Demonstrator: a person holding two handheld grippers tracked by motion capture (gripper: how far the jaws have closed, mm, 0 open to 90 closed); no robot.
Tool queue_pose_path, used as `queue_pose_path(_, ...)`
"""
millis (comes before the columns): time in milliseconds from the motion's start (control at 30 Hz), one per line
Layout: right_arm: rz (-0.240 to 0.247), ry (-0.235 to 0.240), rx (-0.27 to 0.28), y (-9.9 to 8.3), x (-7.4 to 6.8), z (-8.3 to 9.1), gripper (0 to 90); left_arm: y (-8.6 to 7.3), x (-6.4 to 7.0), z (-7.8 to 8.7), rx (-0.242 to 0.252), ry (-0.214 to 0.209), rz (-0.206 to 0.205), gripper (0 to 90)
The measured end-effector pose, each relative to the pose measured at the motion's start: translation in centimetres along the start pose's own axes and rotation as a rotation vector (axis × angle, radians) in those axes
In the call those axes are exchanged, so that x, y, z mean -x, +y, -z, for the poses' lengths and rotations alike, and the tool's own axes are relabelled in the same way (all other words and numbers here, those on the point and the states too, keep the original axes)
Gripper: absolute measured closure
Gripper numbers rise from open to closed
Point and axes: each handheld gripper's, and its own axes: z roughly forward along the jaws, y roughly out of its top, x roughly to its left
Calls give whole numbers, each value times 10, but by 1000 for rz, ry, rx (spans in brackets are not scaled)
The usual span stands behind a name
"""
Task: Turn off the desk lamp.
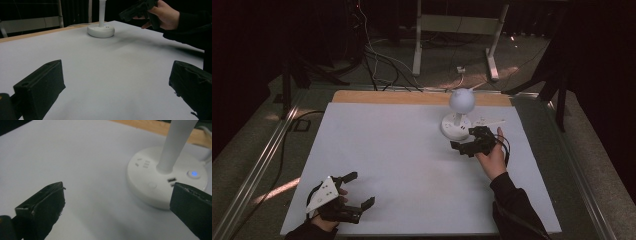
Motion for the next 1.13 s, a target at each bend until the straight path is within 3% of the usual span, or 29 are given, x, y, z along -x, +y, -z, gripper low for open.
queue_pose_path(300,17,39,-24,-22,-13,17,0,0,0,0,1,-2,0,6)
queue_pose_path(667,53,15,-23,-57,-27,45,0,0,0,1,4,-2,1,6)
queue_pose_path(933,42,20,-46,-85,-35,58,0,1,0,2,5,-2,1,6)
queue_pose_path(1033,91,12,-51,-93,-38,60,0,1,0,1,4,-4,0,6)
queue_pose_path(1133,102,13,-58,-97,-38,59,0,1,1,1,2,-5,-2,6)
